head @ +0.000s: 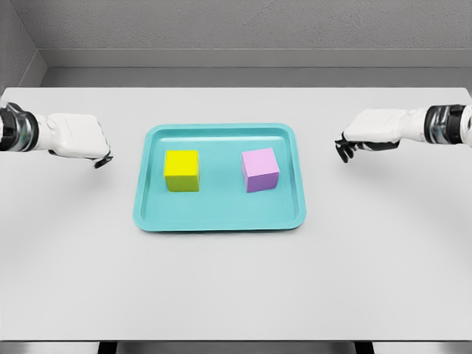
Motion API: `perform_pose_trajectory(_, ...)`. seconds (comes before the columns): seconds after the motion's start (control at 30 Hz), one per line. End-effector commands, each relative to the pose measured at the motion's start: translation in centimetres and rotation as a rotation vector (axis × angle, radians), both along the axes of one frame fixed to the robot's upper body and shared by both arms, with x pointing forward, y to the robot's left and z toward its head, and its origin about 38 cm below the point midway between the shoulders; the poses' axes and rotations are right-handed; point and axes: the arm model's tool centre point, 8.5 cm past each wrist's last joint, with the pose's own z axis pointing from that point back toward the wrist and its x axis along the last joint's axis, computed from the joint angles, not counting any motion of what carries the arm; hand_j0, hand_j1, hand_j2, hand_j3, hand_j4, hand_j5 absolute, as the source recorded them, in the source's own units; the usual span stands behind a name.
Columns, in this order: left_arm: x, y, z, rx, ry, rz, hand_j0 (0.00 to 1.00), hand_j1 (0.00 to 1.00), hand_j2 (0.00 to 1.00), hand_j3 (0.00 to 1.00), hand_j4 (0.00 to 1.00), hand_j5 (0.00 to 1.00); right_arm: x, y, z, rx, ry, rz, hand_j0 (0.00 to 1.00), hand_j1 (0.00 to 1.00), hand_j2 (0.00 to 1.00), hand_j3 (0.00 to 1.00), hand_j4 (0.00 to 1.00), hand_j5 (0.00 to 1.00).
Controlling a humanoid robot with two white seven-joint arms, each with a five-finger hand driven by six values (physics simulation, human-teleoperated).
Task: Push two cubes
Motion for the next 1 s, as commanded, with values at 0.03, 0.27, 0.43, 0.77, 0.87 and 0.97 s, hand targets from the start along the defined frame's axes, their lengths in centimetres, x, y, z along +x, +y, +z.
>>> perform_pose_trajectory(0.03,-0.2,-2.5,-0.1,0.011,-0.027,-0.066,0.38,0.38,0.38,0.38,0.38,0.38,0.1,2.1,-1.3,-0.052,0.014,0.048,0.23,0.23,0.23,0.23,0.23,0.23)
perform_pose_trajectory(0.27,-0.5,-4.8,0.0,0.021,-0.055,-0.129,0.39,0.39,0.39,0.39,0.39,0.39,0.1,5.0,-2.1,-0.131,0.031,0.137,0.17,0.17,0.17,0.17,0.17,0.17)
perform_pose_trajectory(0.43,-0.4,-4.7,0.0,0.023,-0.057,-0.128,0.39,0.39,0.39,0.39,0.39,0.39,0.2,7.3,-2.3,-0.147,0.033,0.189,0.17,0.17,0.17,0.17,0.17,0.17)
perform_pose_trajectory(0.77,0.2,-5.7,-0.6,0.038,-0.067,-0.137,0.40,0.40,0.40,0.40,0.40,0.40,0.1,9.3,-2.6,-0.151,0.035,0.232,0.14,0.14,0.14,0.14,0.14,0.14)
perform_pose_trajectory(0.87,0.1,-5.7,-0.9,0.046,-0.067,-0.139,0.41,0.41,0.41,0.41,0.41,0.41,0.2,9.8,-2.2,-0.147,0.026,0.242,0.14,0.14,0.14,0.14,0.14,0.14)
perform_pose_trajectory(0.97,-0.1,-6.0,-0.9,0.045,-0.068,-0.149,0.41,0.41,0.41,0.41,0.41,0.41,0.3,10.3,-2.1,-0.148,0.023,0.251,0.14,0.14,0.14,0.14,0.14,0.14)
